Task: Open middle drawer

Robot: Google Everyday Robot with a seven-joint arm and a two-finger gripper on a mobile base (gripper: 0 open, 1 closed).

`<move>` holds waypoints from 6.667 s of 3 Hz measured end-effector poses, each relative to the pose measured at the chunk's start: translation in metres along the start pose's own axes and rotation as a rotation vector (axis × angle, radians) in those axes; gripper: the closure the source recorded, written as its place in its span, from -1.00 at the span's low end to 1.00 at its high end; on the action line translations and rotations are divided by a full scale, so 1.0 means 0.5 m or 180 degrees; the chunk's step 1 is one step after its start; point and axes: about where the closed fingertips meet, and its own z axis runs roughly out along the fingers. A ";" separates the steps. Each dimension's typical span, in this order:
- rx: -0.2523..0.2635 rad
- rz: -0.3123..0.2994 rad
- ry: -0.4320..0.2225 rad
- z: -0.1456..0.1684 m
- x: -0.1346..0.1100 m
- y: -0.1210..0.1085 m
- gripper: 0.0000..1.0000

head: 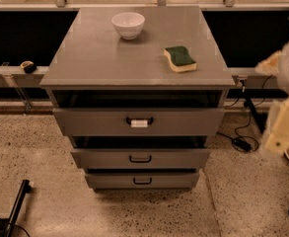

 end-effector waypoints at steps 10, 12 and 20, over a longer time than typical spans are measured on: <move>-0.0144 -0.0406 -0.2195 0.766 -0.051 0.096 -1.00; -0.0102 -0.0529 -0.1894 0.812 -0.040 0.086 -1.00; 0.0009 -0.0616 -0.1468 1.071 0.022 -0.067 -1.00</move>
Offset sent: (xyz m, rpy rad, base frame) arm -0.0164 -0.0226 -0.0605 0.0415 0.0169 -0.0236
